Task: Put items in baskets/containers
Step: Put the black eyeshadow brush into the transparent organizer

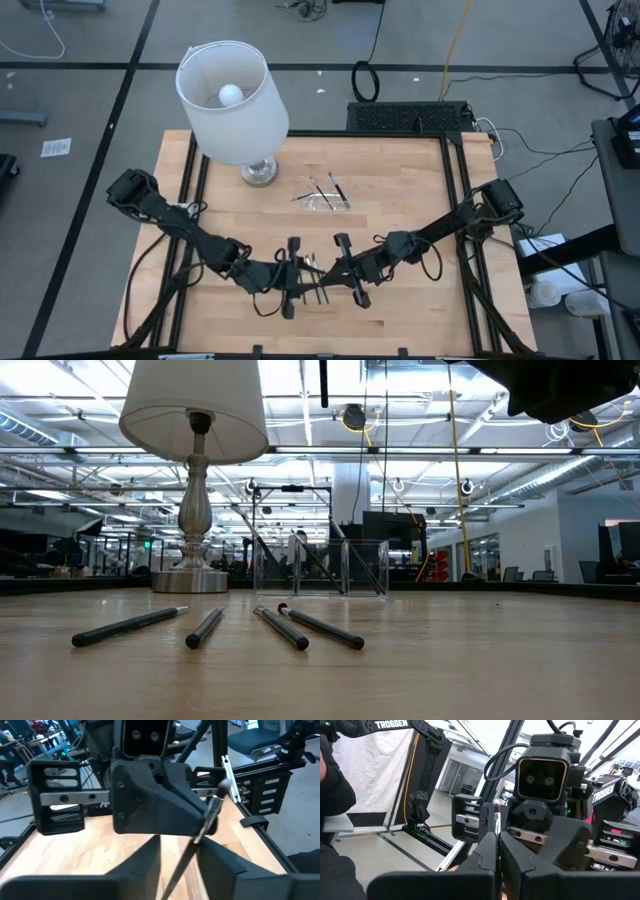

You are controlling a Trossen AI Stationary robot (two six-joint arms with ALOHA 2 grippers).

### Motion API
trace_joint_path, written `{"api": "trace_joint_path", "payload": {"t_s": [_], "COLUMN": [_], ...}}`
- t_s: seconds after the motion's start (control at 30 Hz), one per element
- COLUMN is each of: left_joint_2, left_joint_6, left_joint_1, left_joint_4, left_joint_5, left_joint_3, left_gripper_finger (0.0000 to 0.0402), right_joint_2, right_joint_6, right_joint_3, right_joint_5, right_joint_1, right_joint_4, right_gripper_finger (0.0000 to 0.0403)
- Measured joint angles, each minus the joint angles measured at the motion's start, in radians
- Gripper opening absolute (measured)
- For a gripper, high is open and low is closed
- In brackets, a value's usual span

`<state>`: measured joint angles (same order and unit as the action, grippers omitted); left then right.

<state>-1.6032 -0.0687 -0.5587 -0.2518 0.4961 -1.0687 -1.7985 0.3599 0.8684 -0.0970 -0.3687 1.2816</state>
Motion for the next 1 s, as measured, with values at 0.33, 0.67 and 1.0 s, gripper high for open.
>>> {"api": "trace_joint_path", "payload": {"t_s": [0.33, 0.67, 1.0], "left_joint_2": [0.0, 0.002, 0.033], "left_joint_6": [-0.025, -0.045, -0.03], "left_joint_1": [0.0, -0.01, -0.024], "left_joint_4": [0.03, 0.041, 0.136], "left_joint_5": [-0.007, 0.115, 0.26], "left_joint_3": [0.0, 0.0, 0.0], "left_gripper_finger": [0.002, 0.0014, 0.0014], "right_joint_2": [0.0, 0.004, 0.005], "right_joint_6": [-0.001, -0.006, 0.012], "right_joint_3": [-0.001, -0.002, 0.0], "right_joint_5": [0.006, 0.102, 0.244], "right_joint_1": [0.001, -0.006, -0.025], "right_joint_4": [-0.004, -0.008, -0.003], "right_gripper_finger": [0.0, 0.0022, 0.0093]}}
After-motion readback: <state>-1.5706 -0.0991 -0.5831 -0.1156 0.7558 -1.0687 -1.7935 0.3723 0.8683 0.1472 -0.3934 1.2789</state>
